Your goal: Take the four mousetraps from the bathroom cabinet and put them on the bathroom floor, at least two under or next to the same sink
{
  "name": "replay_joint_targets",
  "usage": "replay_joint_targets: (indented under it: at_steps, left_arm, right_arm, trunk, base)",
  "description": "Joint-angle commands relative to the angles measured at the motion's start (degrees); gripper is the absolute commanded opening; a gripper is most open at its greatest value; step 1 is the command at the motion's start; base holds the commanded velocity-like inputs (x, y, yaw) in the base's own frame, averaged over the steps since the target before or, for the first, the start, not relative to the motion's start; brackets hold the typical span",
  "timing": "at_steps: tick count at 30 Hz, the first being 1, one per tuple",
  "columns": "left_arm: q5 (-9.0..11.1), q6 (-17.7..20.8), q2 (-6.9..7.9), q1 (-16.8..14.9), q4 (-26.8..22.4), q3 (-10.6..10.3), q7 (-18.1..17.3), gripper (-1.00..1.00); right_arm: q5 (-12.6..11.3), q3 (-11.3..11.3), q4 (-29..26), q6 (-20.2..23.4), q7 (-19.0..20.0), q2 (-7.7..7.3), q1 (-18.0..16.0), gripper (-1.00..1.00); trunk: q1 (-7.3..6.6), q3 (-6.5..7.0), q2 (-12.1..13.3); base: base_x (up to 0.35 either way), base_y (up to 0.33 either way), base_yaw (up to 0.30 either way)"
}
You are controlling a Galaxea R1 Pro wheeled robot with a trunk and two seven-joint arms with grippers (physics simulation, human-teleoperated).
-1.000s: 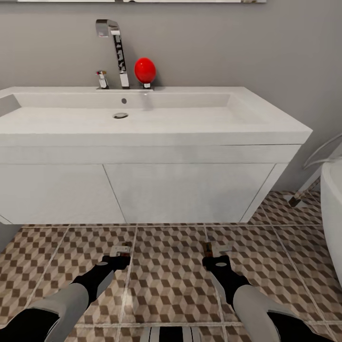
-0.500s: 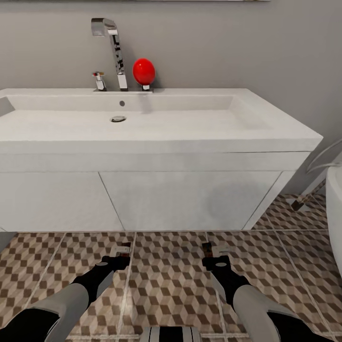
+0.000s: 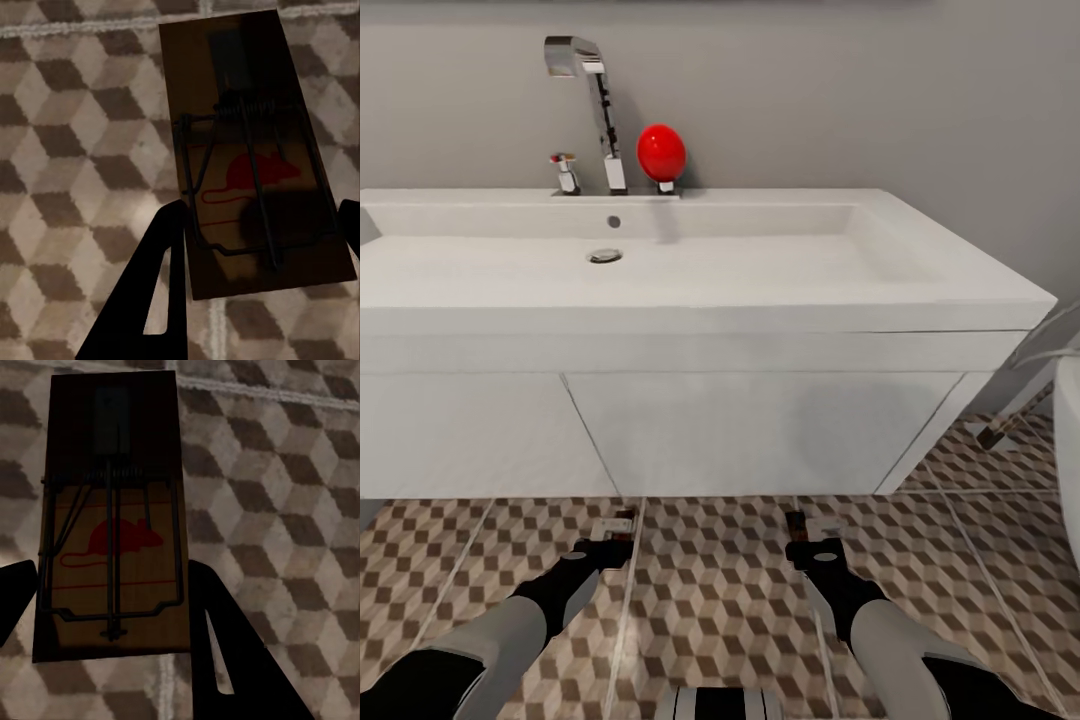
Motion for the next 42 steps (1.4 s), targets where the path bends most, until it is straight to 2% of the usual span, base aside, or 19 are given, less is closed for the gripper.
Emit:
replay_joint_targets:
  at_steps: [1,17,22,27,42]
  left_arm:
    - [0.5,0.2,0.03,0.0,-0.1,-0.5,0.3,-1.0]
    - [0.8,0.2,0.03,0.0,0.4,-0.5,0.3,-1.0]
    - [0.8,-0.1,0.03,0.0,2.7,-0.5,0.2,-1.0]
    - [0.8,-2.1,0.03,0.0,4.2,-0.5,0.2,-1.0]
    - [0.8,-3.0,0.09,0.0,6.2,-0.5,0.2,-1.0]
  right_arm:
    - [0.5,-0.3,-0.1,0.3,-0.2,0.05,0.0,-1.0]
    - [0.4,-0.3,0.2,0.3,-0.2,0.05,0.0,-1.0]
    - [0.4,-0.3,2.5,0.0,-0.2,0.05,0.0,-1.0]
    - [0.5,-0.3,3.7,-1.2,-0.2,0.05,0.0,-1.0]
    - [0.4,-0.3,4.4,-1.8,-0.2,0.09,0.0,-1.0]
  trunk:
    - [0.01,-0.04,0.0]
    - [0.01,-0.04,0.0]
    - [0.01,-0.04,0.0]
    - [0.01,-0.04,0.0]
    - [0.01,-0.04,0.0]
  base:
    - [0.101,0.0,0.0]
    - [0.015,0.0,0.0]
    - [0.0,0.0,0.0]
    - [0.0,0.0,0.0]
    - [0.0,0.0,0.0]
